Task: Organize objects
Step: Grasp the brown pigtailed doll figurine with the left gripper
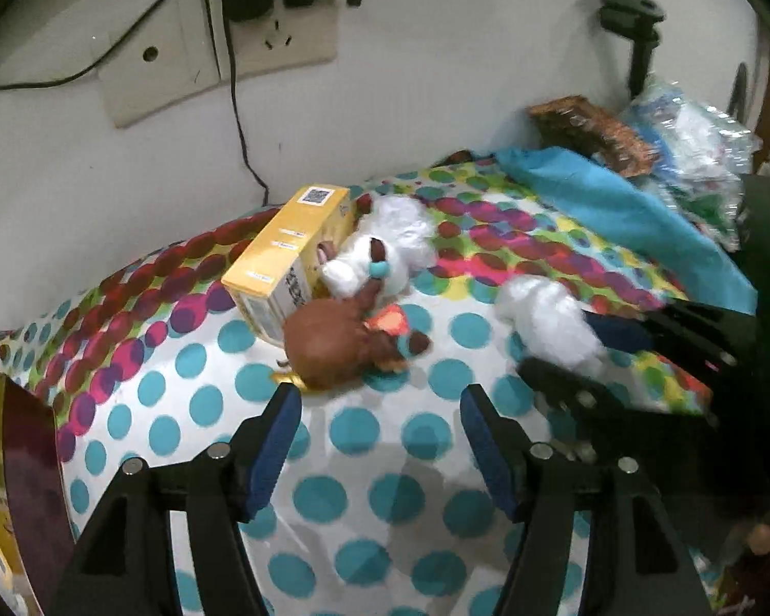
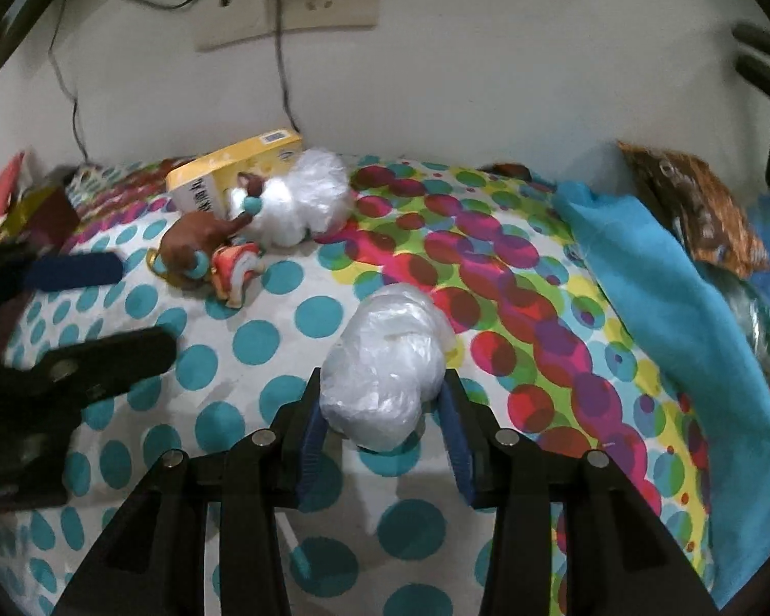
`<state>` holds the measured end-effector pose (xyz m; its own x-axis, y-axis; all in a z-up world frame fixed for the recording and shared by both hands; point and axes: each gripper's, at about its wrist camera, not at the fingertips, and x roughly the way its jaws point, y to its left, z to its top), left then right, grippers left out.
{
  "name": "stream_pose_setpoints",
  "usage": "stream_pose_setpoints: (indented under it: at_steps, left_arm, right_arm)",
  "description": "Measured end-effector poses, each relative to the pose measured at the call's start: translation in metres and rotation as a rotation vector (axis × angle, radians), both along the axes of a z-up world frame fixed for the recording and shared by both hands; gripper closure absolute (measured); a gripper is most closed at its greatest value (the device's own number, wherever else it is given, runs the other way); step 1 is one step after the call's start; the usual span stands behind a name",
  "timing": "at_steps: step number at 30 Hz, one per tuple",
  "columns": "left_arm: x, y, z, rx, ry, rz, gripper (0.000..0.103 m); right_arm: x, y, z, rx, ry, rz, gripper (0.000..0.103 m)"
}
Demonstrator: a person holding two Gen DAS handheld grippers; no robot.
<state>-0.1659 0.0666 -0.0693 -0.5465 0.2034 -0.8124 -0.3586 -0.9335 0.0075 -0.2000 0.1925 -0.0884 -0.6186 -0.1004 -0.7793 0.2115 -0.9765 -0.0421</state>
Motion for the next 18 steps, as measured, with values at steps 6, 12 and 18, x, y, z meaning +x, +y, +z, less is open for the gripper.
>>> stream_pose_setpoints:
  at_steps: [6,12,18]
  left_arm:
    - [-0.022,0.005,-0.006,-0.019,0.018,0.060,0.032]
    - [-0.040,0.008,-0.018,-0.050,-0.009,0.110,0.030]
    - [-0.035,0.000,-0.026,0.020,-0.003,0.175,0.035]
  right_arm:
    - [0.000,0.003,0.000,-0.021,-0.008,0.012,0.064]
    - [-0.003,0.007,-0.001,-0.030,-0.010,0.014,0.063]
    - [-0.006,0.011,-0.001,-0.033,-0.011,0.017,0.062]
